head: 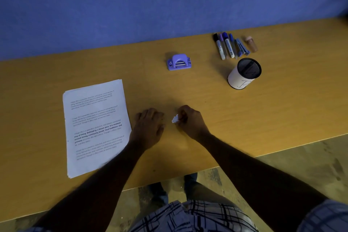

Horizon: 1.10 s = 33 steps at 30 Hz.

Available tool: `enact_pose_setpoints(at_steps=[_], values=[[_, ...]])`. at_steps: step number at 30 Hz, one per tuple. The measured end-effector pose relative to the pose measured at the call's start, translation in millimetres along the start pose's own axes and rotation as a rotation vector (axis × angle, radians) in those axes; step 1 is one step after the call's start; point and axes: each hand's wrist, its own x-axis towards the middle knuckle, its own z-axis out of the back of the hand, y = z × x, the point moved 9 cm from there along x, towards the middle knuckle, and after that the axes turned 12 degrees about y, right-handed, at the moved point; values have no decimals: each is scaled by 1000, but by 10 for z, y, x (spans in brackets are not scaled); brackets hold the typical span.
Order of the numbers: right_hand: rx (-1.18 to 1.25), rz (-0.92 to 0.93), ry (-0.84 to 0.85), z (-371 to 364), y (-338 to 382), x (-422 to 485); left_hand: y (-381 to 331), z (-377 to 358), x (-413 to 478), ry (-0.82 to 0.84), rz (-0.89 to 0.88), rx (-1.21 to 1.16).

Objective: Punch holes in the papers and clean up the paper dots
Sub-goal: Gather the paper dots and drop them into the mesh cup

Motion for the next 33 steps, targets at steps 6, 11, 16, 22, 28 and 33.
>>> enact_pose_setpoints(at_steps=[6, 11, 16, 22, 28, 33], values=[[-63, 50, -157, 220, 33, -60, 65, 62, 10, 18, -2, -15], [-454, 67, 62, 92, 21, -40, 1, -4, 87, 63, -14, -44], [-461, 102, 89, 67, 2, -4, -150, -47, 229, 53, 28, -128], [-371, 121, 45, 105, -17, -7, -120, -47, 279, -61, 50, -276], [-314, 163, 29, 124, 1, 4, -46, -108, 284, -125, 75, -349], [-328, 188, 8, 156, 59, 4, -51, -107, 249, -172, 63, -404]])
